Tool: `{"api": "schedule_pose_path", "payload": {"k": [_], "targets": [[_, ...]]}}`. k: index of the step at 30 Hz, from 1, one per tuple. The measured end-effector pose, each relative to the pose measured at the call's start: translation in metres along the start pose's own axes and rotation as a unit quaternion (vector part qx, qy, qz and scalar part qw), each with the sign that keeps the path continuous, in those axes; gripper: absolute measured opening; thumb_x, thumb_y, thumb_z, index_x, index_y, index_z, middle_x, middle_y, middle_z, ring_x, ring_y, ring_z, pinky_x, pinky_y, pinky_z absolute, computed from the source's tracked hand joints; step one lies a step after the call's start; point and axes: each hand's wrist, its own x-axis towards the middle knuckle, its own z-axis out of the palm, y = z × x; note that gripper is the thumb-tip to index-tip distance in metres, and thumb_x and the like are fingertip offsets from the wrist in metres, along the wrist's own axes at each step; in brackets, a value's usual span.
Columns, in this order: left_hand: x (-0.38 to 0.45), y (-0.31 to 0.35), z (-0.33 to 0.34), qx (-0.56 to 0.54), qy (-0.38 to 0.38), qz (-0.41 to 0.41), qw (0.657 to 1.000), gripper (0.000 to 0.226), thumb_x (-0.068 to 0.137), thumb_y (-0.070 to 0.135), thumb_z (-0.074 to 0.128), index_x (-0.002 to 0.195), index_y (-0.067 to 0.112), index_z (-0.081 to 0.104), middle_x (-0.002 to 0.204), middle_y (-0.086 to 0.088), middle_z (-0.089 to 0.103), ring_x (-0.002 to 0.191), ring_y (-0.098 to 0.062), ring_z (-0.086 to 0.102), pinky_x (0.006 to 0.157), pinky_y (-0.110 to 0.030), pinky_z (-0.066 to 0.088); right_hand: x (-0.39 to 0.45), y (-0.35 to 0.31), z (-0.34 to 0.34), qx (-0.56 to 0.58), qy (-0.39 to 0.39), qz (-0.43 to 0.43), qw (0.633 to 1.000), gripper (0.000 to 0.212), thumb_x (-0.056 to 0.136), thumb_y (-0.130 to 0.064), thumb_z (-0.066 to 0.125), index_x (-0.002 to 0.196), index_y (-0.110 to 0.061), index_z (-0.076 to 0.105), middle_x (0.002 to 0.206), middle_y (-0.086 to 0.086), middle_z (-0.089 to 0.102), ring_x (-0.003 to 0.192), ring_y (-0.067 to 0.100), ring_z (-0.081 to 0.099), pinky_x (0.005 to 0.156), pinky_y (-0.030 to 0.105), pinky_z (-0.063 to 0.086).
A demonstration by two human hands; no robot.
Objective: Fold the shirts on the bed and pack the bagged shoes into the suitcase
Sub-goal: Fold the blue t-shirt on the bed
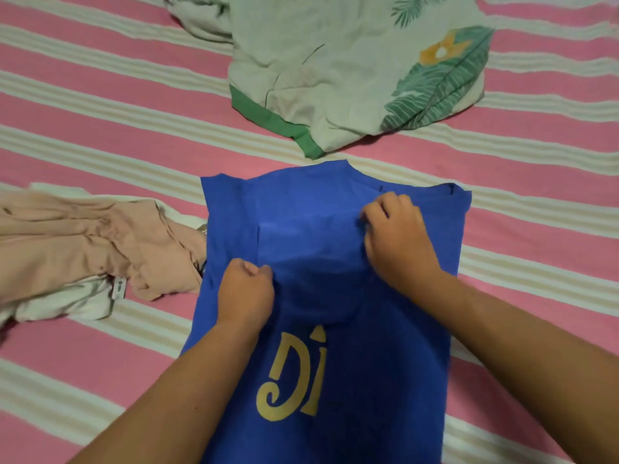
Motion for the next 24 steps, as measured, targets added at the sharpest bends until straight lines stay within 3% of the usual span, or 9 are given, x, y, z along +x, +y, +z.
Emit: {"api": "schedule_pose_path", "payload": {"k": [4, 8, 11, 14, 16, 18, 20, 22, 24], "targets": [[-0.011, -0.016, -0.006, 0.038, -0.018, -0.019, 0.999, 0.031, 0.095, 0.039, 0.065, 0.09, 0.012, 0.051, 0.074, 0.001, 0.053, 0.067, -0.017, 0.05, 0.061, -0.033, 0.038, 0.012, -0.045, 0.016, 0.072, -0.084, -0.083, 0.99, 0.02, 0.091, -0.006, 0.052, 0.105, -0.011, 0.065, 0.096, 0.007, 0.057, 0.078, 0.028, 0.044, 0.068, 0.047, 0.044], [-0.015, -0.02, -0.011, 0.071, -0.07, -0.053, 0.994, 0.039, 0.093, 0.036, 0.07, 0.072, 0.015, 0.045, 0.065, -0.004, 0.047, 0.059, -0.019, 0.045, 0.056, -0.031, 0.037, 0.07, -0.089, 0.033, 0.037, -0.234, -0.039, 0.971, 0.041, 0.097, -0.015, 0.051, 0.138, -0.02, 0.048, 0.122, 0.003, 0.053, 0.109, 0.029, 0.043, 0.084, 0.037, 0.038], [-0.018, -0.018, -0.014, 0.057, -0.111, -0.081, 0.989, 0.048, 0.089, 0.029, 0.076, 0.064, 0.018, 0.037, 0.059, -0.006, 0.041, 0.053, -0.023, 0.044, 0.051, -0.034, 0.037, 0.092, -0.106, 0.042, -0.015, -0.332, -0.063, 0.941, 0.02, 0.096, -0.016, 0.052, 0.115, -0.02, 0.054, 0.115, 0.003, 0.058, 0.105, 0.026, 0.042, 0.083, 0.036, 0.031], [-0.022, -0.017, -0.022, -0.004, -0.124, -0.095, 0.988, 0.03, 0.085, 0.03, 0.075, 0.08, 0.009, 0.054, 0.082, -0.022, 0.067, 0.078, -0.04, 0.067, 0.069, -0.054, 0.057, 0.104, -0.108, 0.028, 0.121, -0.331, -0.015, 0.936, 0.014, 0.091, -0.017, 0.062, 0.086, -0.03, 0.059, 0.102, -0.005, 0.061, 0.107, 0.024, 0.049, 0.089, 0.035, 0.04], [-0.031, -0.018, -0.024, 0.0, -0.106, -0.05, 0.993, 0.032, 0.087, 0.031, 0.071, 0.079, 0.011, 0.048, 0.076, -0.016, 0.057, 0.067, -0.032, 0.058, 0.064, -0.05, 0.053, 0.104, -0.104, -0.003, 0.245, -0.28, 0.026, 0.928, 0.017, 0.088, -0.017, 0.069, 0.08, -0.031, 0.063, 0.096, -0.01, 0.06, 0.101, 0.011, 0.052, 0.096, 0.029, 0.043], [-0.051, -0.014, -0.023, 0.039, -0.052, 0.049, 0.997, 0.039, 0.089, 0.027, 0.068, 0.074, 0.018, 0.033, 0.068, -0.001, 0.038, 0.061, -0.017, 0.037, 0.056, -0.037, 0.036, 0.091, -0.089, -0.04, 0.339, -0.248, 0.066, 0.905, 0.014, 0.087, -0.013, 0.072, 0.086, -0.026, 0.067, 0.094, -0.018, 0.056, 0.093, -0.004, 0.051, 0.089, 0.012, 0.038], [-0.08, -0.001, -0.017, 0.042, -0.026, 0.168, 0.984, 0.035, 0.088, 0.035, 0.068, 0.073, 0.021, 0.038, 0.063, 0.01, 0.04, 0.061, -0.016, 0.038, 0.06, -0.035, 0.038, 0.071, -0.059, -0.072, 0.426, -0.218, 0.127, 0.869, 0.019, 0.082, -0.012, 0.075, 0.083, -0.029, 0.068, 0.092, -0.014, 0.06, 0.092, 0.003, 0.056, 0.086, 0.016, 0.04], [-0.108, 0.008, -0.001, 0.034, -0.09, 0.265, 0.959, 0.024, 0.083, 0.053, 0.063, 0.085, 0.03, 0.056, 0.067, 0.012, 0.053, 0.069, -0.014, 0.052, 0.071, -0.04, 0.047, 0.042, -0.02, -0.09, 0.505, -0.178, 0.212, 0.818, 0.025, 0.081, -0.002, 0.071, 0.08, -0.027, 0.069, 0.089, -0.006, 0.064, 0.089, 0.012, 0.058, 0.085, 0.026, 0.044], [-0.127, 0.009, 0.022, 0.116, -0.176, 0.313, 0.926, 0.041, 0.082, 0.065, 0.053, 0.107, 0.034, 0.062, 0.085, 0.014, 0.057, 0.085, -0.011, 0.056, 0.082, -0.038, 0.049, 0.006, 0.018, -0.096, 0.533, -0.168, 0.313, 0.768, 0.034, 0.086, 0.012, 0.061, 0.084, -0.02, 0.069, 0.088, -0.004, 0.067, 0.088, 0.016, 0.062, 0.087, 0.029, 0.047]]}}
